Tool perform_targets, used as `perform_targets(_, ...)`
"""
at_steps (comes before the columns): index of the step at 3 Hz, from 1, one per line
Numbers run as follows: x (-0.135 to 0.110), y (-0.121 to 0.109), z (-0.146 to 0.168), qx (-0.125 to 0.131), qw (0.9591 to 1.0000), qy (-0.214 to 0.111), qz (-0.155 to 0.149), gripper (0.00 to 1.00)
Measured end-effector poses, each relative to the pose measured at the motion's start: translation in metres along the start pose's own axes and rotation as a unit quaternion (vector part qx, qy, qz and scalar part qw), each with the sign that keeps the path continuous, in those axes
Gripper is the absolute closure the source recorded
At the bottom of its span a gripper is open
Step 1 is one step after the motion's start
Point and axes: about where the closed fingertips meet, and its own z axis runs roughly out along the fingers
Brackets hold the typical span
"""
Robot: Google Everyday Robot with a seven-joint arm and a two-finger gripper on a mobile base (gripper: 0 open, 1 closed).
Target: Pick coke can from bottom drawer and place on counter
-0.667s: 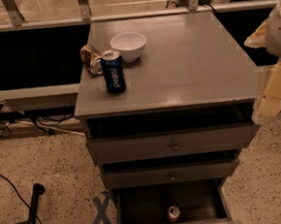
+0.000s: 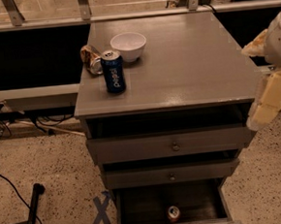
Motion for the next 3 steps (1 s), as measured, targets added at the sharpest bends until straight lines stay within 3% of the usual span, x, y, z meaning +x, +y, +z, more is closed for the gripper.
perform_targets(1, 0.012, 0.022, 0.072, -0.046, 0.9947, -0.088, 0.025, 0.00)
perform_targets(2, 0.000, 0.071, 0.158, -0.098, 0.9748, -0.198, 0.028, 0.00)
perform_targets(3, 0.001, 0.102, 0.212, -0.078, 0.9337, -0.338, 0.088, 0.00)
